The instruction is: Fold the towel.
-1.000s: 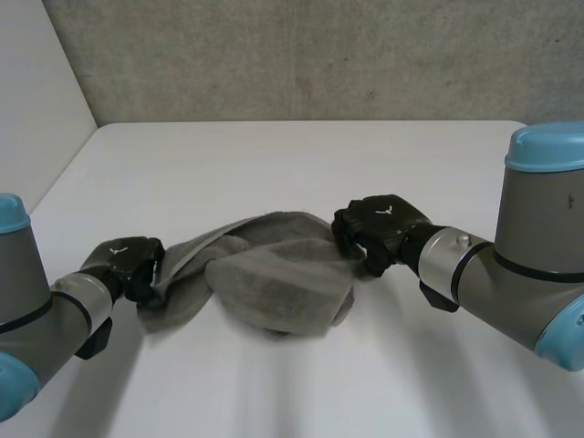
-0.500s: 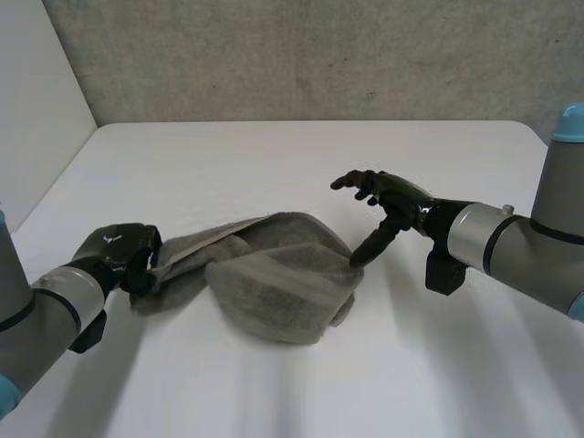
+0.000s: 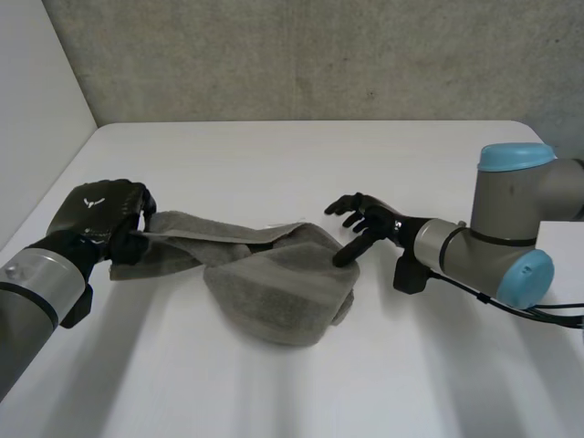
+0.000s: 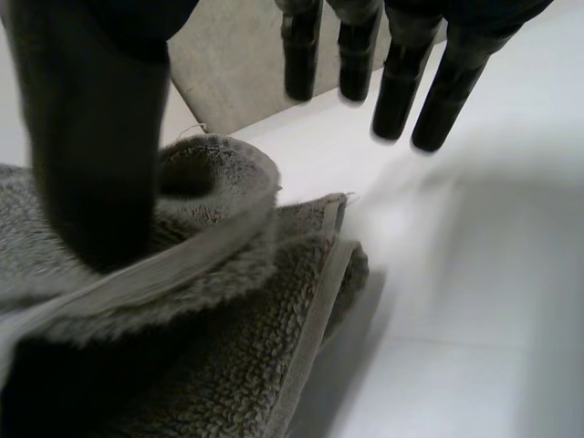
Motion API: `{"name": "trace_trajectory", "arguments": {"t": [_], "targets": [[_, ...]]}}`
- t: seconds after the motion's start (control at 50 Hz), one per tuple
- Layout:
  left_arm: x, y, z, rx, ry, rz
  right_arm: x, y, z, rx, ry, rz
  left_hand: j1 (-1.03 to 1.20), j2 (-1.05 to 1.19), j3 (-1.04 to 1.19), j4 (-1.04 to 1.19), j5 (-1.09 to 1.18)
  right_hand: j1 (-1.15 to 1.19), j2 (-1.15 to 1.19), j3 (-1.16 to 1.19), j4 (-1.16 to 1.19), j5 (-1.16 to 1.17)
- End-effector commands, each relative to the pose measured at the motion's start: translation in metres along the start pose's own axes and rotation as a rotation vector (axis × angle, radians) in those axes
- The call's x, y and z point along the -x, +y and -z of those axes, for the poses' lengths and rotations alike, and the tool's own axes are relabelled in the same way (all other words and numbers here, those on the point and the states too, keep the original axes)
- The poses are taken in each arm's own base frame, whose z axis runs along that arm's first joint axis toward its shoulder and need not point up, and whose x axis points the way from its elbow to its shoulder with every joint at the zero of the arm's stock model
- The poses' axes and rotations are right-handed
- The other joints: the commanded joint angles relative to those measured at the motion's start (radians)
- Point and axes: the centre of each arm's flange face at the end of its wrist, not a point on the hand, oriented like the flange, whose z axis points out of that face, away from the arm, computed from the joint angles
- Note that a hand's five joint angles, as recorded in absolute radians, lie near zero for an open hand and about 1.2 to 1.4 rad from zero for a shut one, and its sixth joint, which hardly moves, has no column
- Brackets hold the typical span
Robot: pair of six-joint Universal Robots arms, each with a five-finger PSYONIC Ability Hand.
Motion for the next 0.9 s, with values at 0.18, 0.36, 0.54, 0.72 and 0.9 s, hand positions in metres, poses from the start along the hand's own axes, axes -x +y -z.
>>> {"name": "trace_trajectory", "arguments": {"t": [0.18, 0.36, 0.54, 0.72, 0.9], "targets": [[0.006, -0.003, -0.002, -0.018, -0.02, -0.001, 0.038, -0.005, 0.006, 0.005, -0.095, 0.036, 0.081, 0.059, 0.052, 0.028, 0.063, 1.014, 1.019, 1.021, 1.022, 1.005], [0.009, -0.011, -0.001, -0.046, -0.032, -0.004, 0.062, 0.001, 0.028, 0.082, -0.204, 0.036, 0.078, 0.056, 0.049, 0.025, 0.06, 0.286, 0.291, 0.293, 0.295, 0.278], [0.008, -0.015, 0.004, -0.066, -0.03, -0.007, 0.053, 0.018, 0.036, 0.118, -0.17, 0.089, 0.072, 0.051, 0.043, 0.02, 0.054, 0.222, 0.227, 0.229, 0.231, 0.213], [0.014, -0.018, 0.003, -0.075, -0.05, -0.006, 0.04, 0.033, 0.037, 0.123, -0.087, 0.106, 0.072, 0.051, 0.043, 0.02, 0.054, 0.222, 0.227, 0.229, 0.231, 0.213], [0.02, -0.019, 0.001, -0.075, -0.068, -0.004, 0.044, 0.053, 0.031, 0.113, -0.11, 0.143, 0.078, 0.056, 0.049, 0.025, 0.06, 0.519, 0.523, 0.526, 0.527, 0.51]]}}
